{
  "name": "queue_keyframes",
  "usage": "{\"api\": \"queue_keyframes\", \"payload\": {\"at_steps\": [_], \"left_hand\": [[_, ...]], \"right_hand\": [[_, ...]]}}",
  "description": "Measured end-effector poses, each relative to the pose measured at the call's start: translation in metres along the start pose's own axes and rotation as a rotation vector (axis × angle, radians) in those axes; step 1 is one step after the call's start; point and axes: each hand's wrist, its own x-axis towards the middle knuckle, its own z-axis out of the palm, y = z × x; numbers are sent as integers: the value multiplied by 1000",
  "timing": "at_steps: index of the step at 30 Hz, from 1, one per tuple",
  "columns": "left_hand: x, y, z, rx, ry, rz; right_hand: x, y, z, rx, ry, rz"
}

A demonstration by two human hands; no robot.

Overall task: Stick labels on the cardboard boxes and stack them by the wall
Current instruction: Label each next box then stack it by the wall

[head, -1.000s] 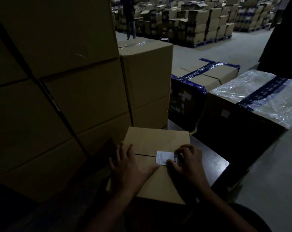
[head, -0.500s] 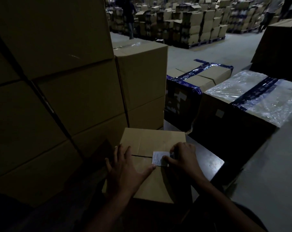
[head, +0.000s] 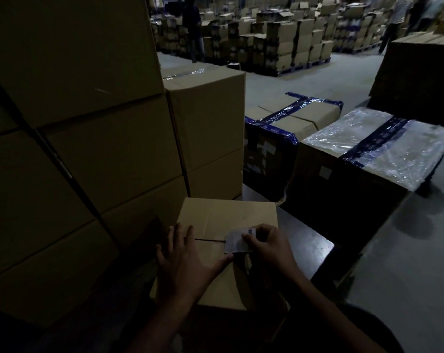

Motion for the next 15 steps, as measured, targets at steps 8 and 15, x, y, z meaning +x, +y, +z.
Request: {"api": "queue_keyframes", "payload": {"at_steps": [8,15], "left_hand": [[5,2,-6,-33,-9,33],[14,1,-11,22,-129,64]], "right_hand": [[-12,-15,-3,116,44,-56],[-20,-42,-33,515,6,8]]}}
